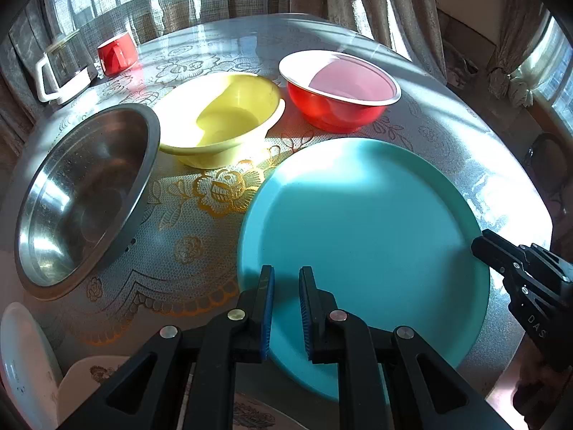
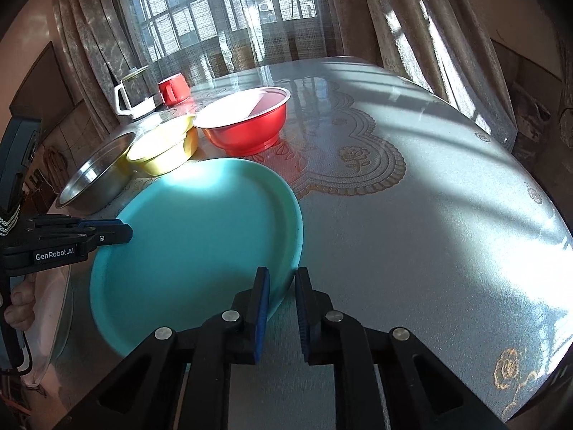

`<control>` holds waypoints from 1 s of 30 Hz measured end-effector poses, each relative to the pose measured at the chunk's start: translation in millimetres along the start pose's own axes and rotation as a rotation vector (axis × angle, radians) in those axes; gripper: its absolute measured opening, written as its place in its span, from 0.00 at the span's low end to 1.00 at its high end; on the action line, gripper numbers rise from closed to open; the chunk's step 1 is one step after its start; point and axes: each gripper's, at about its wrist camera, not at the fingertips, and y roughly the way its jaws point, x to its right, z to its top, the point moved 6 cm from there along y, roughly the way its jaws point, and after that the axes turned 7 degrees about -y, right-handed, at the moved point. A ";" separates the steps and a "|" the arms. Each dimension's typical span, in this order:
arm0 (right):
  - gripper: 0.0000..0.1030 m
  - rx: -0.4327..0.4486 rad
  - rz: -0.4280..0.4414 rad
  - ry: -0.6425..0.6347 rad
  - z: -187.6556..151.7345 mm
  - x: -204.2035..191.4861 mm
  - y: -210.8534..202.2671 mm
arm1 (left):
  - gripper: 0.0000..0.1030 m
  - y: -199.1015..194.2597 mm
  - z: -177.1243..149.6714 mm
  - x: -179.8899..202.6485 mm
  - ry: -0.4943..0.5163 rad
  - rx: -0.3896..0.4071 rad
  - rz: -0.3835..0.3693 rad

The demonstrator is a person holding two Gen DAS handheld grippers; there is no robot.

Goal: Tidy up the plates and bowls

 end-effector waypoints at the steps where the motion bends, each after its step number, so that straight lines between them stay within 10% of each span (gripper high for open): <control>1: 0.12 -0.002 -0.010 0.005 0.4 3.4 0.1 | 0.14 0.1 0.1 3.8 0.009 0.001 -0.001; 17: 0.10 -0.010 -0.145 0.082 8.2 49.6 -1.2 | 0.14 2.1 3.9 41.8 -0.047 0.005 -0.036; 30: 0.31 -0.026 -0.228 0.016 4.3 40.5 -6.5 | 0.14 -29.3 -24.2 35.1 -0.095 0.089 -0.039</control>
